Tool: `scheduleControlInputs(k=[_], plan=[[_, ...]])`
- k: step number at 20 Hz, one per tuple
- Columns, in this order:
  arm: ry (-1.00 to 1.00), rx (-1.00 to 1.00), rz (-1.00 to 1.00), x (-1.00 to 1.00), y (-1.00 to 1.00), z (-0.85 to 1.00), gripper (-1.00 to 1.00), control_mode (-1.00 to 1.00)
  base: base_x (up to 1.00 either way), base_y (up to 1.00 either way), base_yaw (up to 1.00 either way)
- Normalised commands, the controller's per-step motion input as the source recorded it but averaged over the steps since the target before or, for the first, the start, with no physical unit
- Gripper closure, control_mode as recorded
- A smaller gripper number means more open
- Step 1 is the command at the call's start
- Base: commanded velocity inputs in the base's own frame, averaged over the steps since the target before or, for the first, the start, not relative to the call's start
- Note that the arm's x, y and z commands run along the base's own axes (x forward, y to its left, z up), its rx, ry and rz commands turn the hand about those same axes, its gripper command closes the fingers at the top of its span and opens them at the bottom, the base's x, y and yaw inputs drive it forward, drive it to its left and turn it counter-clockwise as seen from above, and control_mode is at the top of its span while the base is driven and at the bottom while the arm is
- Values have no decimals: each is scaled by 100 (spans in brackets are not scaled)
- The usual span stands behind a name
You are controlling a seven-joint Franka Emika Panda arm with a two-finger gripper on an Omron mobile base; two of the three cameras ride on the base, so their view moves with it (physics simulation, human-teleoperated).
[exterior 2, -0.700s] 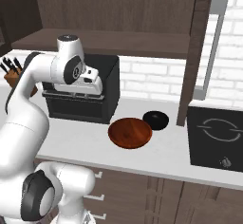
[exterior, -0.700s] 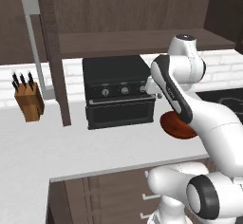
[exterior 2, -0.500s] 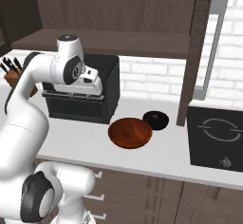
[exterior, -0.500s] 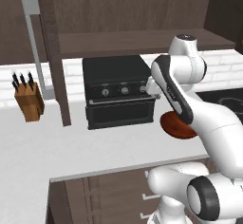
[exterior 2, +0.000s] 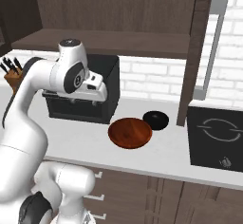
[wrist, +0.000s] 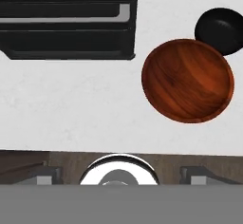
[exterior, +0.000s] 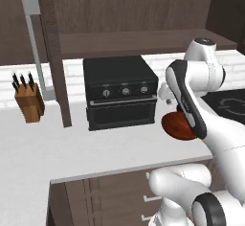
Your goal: Pick up the bowls on the counter and stack them on top of one another in the open cabinet. Place the smaller bowl on top of the larger bowl.
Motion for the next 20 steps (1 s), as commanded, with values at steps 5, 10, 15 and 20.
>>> scheduleControlInputs(k=[5,10,15,20], plan=[[0,2,-5,-11,-68,-7,-100,-100,0,0,0],[1,2,-20,43,-71,-25,-100,-100,0,0,0],[5,3,-21,53,-72,-26,-100,-100,0,0,0],[10,6,-16,46,-69,-15,-100,-100,0,0,0]])
